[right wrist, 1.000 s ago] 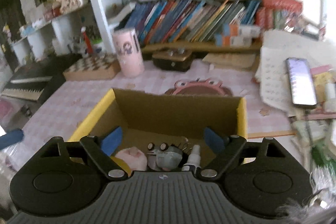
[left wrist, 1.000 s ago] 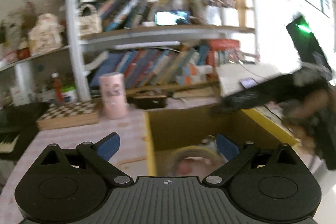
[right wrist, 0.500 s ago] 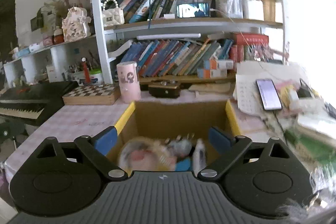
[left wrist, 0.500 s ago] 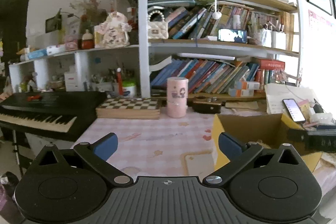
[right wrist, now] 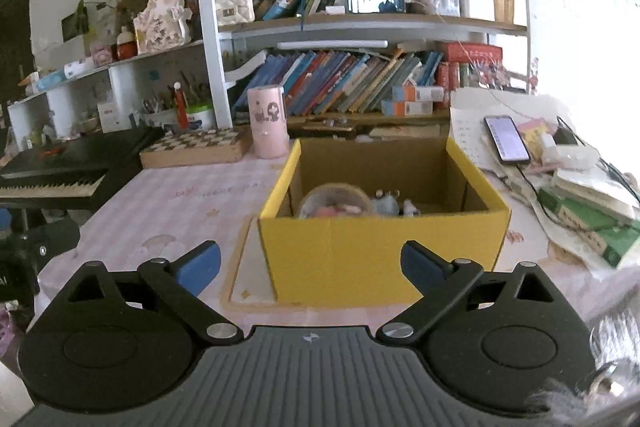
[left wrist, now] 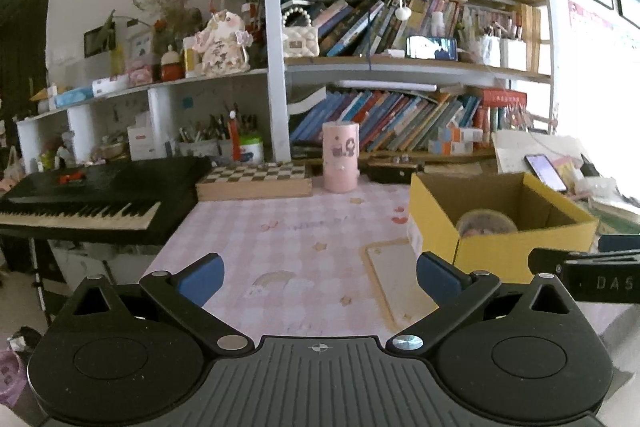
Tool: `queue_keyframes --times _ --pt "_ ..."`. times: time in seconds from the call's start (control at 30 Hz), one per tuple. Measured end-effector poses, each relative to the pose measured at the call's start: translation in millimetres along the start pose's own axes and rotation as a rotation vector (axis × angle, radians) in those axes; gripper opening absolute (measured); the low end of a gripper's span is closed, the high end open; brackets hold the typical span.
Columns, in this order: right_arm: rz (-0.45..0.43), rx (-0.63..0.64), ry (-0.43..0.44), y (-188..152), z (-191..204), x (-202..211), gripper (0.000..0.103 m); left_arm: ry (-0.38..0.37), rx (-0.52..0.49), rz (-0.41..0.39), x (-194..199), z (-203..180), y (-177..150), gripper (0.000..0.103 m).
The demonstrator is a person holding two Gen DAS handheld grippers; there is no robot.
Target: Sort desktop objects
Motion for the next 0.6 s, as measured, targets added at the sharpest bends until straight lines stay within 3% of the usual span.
queue_keyframes --times 0.3,0.6 --pt "0.021 -0.026 -0.04 -43.8 31.0 44.7 0.098 -0.008 -0.033 0.052 47.4 16.1 -36.4 0.103" --pt "0.073 -0.013 -0.048 -80.8 49.9 71.5 0.1 -0.043 -0.04 0.096 66.8 23.2 -61.0 0.103"
Point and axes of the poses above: each gripper's, at about its wrist camera, not at the fingertips, and x roughly against the way its jaws point, z to its left, y to its top, the point moved 6 cm from there along -x, roughly the way its jaws point, and after that the axes turned 4 degrees about -x, right-handed, at the moved point
